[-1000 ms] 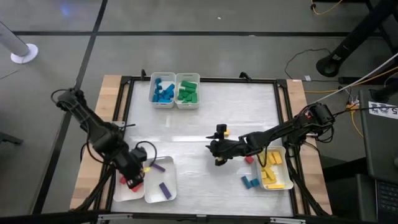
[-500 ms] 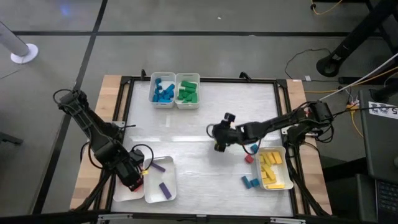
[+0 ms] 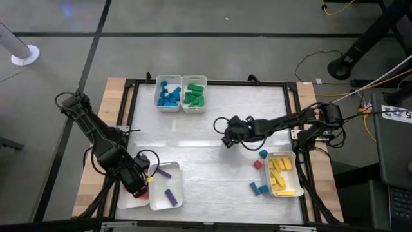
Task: Sort blocks
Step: Put the yellow block into the bottom right white bin
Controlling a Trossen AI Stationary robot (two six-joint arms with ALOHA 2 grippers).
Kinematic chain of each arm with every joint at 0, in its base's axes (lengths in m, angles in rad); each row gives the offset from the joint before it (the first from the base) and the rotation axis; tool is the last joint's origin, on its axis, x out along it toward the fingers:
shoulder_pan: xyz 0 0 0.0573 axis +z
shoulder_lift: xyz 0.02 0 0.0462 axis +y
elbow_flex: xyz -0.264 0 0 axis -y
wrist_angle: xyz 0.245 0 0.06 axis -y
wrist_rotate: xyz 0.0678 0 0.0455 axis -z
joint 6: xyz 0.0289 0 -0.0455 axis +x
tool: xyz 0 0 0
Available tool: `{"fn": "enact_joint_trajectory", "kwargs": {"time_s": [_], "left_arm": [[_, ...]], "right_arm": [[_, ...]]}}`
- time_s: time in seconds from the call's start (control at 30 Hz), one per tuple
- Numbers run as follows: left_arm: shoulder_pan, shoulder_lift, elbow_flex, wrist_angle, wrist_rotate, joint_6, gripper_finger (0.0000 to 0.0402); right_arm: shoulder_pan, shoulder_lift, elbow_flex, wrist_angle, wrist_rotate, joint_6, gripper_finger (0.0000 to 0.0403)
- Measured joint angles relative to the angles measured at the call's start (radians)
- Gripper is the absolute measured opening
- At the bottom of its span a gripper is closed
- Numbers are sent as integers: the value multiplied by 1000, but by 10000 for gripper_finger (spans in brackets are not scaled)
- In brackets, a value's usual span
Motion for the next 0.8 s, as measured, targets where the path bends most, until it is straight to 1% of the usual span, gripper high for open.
{"fn": "enact_joint_trajectory", "kwargs": {"time_s": [0.2,0.33,0.57,0.8], "left_arm": [[0,0,0,0,0,0,180],[0,0,0,1,-1,3,180],[0,0,0,1,-6,48,180],[0,0,0,1,-21,56,180]], "right_arm": [[1,9,0,-16,-1,80,182],[1,43,0,-15,-10,111,182],[1,109,0,-17,-41,143,182],[1,127,0,-16,-77,141,182]]}}
